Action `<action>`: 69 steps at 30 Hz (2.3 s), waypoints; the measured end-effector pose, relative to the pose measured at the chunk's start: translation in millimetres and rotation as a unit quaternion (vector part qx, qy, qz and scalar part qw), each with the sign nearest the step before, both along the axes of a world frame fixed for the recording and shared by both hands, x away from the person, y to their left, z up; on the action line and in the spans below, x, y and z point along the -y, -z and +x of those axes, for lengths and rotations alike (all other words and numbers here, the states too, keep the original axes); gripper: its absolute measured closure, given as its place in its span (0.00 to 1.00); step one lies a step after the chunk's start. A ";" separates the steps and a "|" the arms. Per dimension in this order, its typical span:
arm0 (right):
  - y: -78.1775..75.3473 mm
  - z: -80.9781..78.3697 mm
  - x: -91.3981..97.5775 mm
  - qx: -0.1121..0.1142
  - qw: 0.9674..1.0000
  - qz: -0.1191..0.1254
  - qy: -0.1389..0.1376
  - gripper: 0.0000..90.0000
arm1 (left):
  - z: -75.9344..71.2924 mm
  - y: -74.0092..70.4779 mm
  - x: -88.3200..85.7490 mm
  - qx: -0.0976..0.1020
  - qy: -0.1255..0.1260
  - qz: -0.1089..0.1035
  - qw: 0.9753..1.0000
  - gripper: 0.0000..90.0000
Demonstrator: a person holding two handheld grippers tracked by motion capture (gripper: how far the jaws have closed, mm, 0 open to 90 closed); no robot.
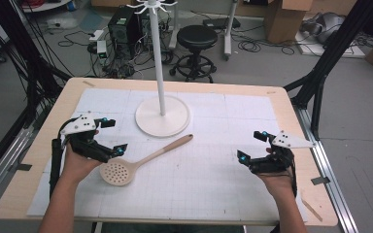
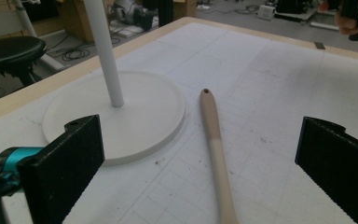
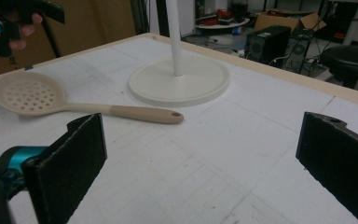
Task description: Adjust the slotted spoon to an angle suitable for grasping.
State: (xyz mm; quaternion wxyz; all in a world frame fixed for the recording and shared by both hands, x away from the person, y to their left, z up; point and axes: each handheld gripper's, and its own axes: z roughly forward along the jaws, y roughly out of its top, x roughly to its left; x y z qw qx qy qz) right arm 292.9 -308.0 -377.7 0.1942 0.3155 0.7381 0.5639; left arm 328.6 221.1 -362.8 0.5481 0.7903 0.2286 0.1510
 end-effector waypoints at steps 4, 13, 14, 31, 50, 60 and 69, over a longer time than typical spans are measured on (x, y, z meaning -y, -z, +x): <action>0.2 0.4 0.2 0.001 1.000 -0.001 0.000 0.01 | 5.6 -3.4 11.3 -0.006 0.007 0.011 1.000 0.02; 0.6 0.3 -0.2 0.000 1.000 -0.004 -0.001 0.01 | 18.1 -6.9 41.6 -0.026 0.031 0.041 0.998 0.02; 0.6 0.2 -0.3 0.000 1.000 -0.002 -0.001 0.01 | 19.1 -6.6 43.8 -0.028 0.031 0.042 0.998 0.02; 0.7 0.3 0.8 0.000 1.000 -0.002 0.001 0.01 | 30.3 -4.9 66.9 -0.052 0.041 0.072 0.995 0.02; 1.9 1.0 3.5 -0.003 1.000 0.003 0.003 0.01 | 44.5 5.8 99.6 -0.079 0.047 0.133 0.987 0.02; 2.1 1.3 3.2 -0.004 1.000 0.003 0.003 0.01 | 50.0 16.1 113.3 -0.096 0.052 0.170 0.979 0.04; 2.3 1.9 3.1 -0.004 1.000 0.003 0.002 0.01 | 54.8 29.1 120.9 -0.124 0.078 0.200 0.969 0.22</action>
